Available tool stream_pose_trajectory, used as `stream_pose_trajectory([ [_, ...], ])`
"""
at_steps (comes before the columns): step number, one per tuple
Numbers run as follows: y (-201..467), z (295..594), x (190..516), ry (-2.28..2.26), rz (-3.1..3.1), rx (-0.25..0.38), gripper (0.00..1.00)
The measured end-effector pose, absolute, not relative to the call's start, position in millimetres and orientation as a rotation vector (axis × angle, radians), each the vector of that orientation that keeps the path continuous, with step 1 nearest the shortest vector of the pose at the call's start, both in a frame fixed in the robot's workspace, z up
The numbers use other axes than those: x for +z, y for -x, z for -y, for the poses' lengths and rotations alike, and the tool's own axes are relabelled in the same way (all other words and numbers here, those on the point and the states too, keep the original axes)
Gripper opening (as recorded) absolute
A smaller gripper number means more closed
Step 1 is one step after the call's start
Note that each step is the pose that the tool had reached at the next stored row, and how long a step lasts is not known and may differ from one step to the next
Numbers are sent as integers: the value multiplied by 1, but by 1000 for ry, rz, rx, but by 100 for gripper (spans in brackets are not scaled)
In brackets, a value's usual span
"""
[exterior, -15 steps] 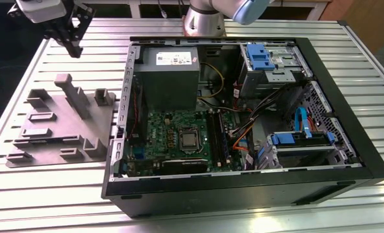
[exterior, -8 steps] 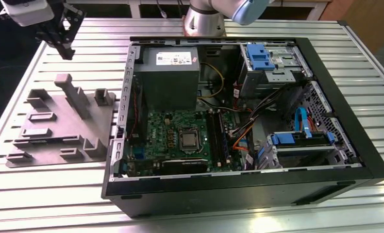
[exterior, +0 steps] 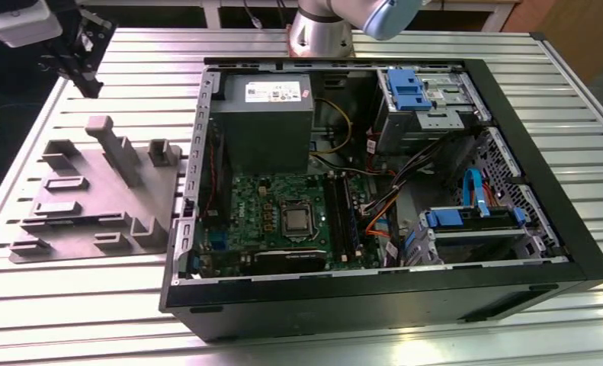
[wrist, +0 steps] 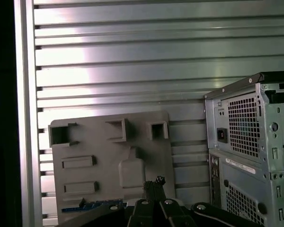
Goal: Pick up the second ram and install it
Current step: 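Reach for the second ram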
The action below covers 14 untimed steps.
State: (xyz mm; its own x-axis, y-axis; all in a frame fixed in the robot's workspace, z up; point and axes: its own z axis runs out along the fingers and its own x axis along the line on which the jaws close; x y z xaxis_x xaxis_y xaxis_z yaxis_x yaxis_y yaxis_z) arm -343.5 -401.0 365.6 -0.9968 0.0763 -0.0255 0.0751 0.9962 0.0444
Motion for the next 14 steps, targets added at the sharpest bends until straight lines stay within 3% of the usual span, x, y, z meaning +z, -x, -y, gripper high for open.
stream_pose_trajectory([
  [14,369,410,354,-118,-3112,68,10],
])
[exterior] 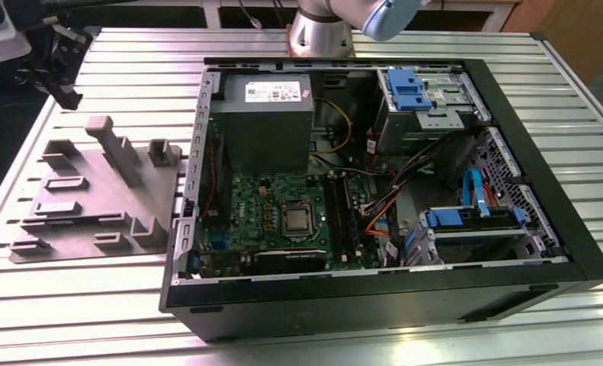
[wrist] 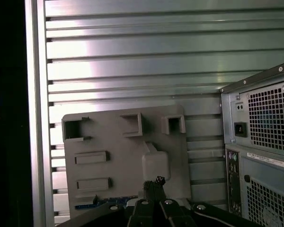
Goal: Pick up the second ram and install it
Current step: 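Reach for the second ram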
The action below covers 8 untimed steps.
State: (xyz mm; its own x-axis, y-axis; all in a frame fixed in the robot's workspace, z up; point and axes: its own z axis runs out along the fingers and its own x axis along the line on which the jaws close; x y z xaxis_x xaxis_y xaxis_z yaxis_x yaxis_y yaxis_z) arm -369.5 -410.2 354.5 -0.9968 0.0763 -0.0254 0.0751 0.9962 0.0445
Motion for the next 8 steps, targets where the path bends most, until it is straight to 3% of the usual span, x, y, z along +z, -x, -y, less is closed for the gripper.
stream_pose_trajectory([
  [8,379,420,347,-118,-3111,68,10],
])
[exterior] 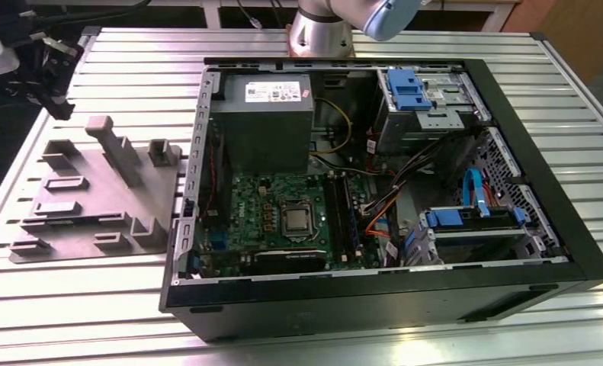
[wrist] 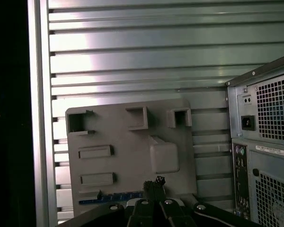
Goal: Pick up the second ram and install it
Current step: 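Reach for the second ram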
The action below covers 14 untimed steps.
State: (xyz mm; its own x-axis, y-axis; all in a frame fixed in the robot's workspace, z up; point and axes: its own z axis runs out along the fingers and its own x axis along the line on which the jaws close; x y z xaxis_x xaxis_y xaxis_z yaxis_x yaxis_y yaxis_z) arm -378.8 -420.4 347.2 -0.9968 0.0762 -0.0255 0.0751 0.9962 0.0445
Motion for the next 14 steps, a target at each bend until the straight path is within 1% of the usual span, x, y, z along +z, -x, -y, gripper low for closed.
stream_pose_trajectory([
  [14,396,436,335,-118,-3112,68,10],
])
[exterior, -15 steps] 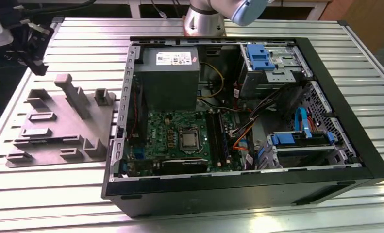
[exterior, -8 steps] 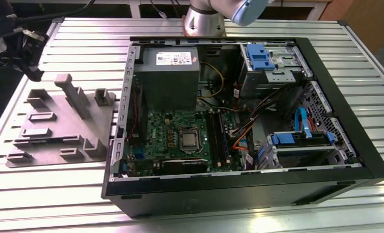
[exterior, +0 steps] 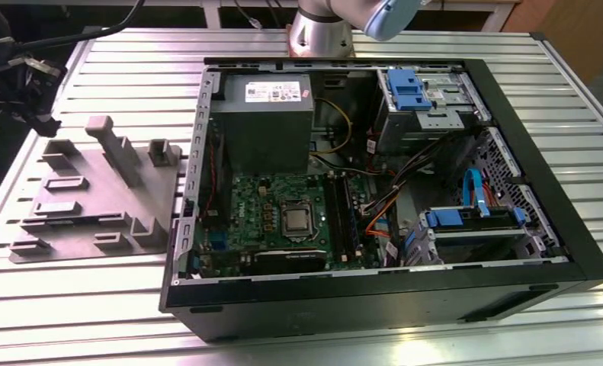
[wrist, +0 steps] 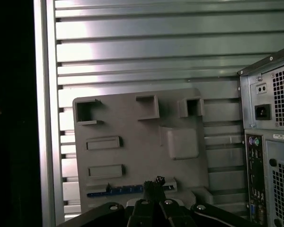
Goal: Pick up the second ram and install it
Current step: 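Reach for the second ram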
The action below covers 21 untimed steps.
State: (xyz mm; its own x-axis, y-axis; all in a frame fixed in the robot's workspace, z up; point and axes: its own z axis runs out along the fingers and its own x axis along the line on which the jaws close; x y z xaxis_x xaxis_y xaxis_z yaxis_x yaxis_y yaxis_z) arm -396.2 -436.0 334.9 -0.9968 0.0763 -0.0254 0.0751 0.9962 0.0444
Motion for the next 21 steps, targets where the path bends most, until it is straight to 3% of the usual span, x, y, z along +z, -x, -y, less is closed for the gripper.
stream_pose_trajectory([
  [21,402,456,316,-118,-3112,68,10],
])
